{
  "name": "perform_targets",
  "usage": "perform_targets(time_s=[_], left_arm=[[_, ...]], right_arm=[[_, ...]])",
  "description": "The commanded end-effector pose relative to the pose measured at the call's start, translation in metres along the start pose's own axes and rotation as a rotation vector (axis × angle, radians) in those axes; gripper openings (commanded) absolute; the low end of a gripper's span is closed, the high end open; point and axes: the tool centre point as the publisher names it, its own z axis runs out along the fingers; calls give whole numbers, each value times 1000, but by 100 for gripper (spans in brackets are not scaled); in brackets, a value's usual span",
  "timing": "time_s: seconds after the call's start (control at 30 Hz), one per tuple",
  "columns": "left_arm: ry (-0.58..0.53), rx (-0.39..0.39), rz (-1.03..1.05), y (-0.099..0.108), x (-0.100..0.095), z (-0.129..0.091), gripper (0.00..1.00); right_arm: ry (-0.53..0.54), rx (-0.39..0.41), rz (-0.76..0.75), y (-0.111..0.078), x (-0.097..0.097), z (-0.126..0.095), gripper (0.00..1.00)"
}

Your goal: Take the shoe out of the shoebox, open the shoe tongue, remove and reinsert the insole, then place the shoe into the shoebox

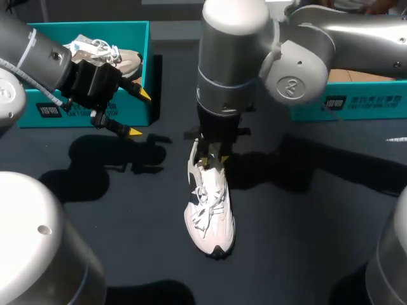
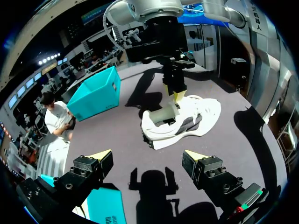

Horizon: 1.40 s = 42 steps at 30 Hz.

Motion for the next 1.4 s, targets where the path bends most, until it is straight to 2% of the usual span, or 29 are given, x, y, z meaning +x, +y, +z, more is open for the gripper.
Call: perform_targets(time_s=[0.03, 0.23, 0.4, 0.47, 0.53, 0.57, 0.6, 1.03, 1.1, 1.13, 1.2, 1.3, 1.4], left_arm=[[0, -3, 0, 0, 1, 0, 100], [0, -3, 0, 0, 1, 0, 100], [0, -3, 0, 0, 1, 0, 100], [0, -3, 0, 0, 1, 0, 100], [0, -3, 0, 0, 1, 0, 100], [0, -3, 0, 0, 1, 0, 100], [0, -3, 0, 0, 1, 0, 100], [0, -3, 0, 0, 1, 0, 100], [0, -3, 0, 0, 1, 0, 100], [0, -3, 0, 0, 1, 0, 100], [0, -3, 0, 0, 1, 0, 100], [0, -3, 0, 0, 1, 0, 100], [0, -3, 0, 0, 1, 0, 100]], right_arm=[[13, 16, -25, 5, -1, 7, 33], [36, 33, -44, 8, -3, 31, 33], [18, 23, -104, 8, -6, 26, 34], [4, -17, -213, 13, -8, 13, 38], [34, -28, -426, 21, -4, 2, 45], [81, -30, -504, 25, 1, -2, 64], [85, -25, -537, 32, 3, -5, 100], [85, -25, -537, 32, 3, -5, 100], [13, 57, -756, 41, 4, 3, 100], [-43, 81, -781, 43, 3, 4, 100], [-83, 32, -854, 49, -3, 4, 100], [-188, 97, -957, 60, -7, 1, 100], [-236, 86, -1039, 67, -7, 1, 100]])
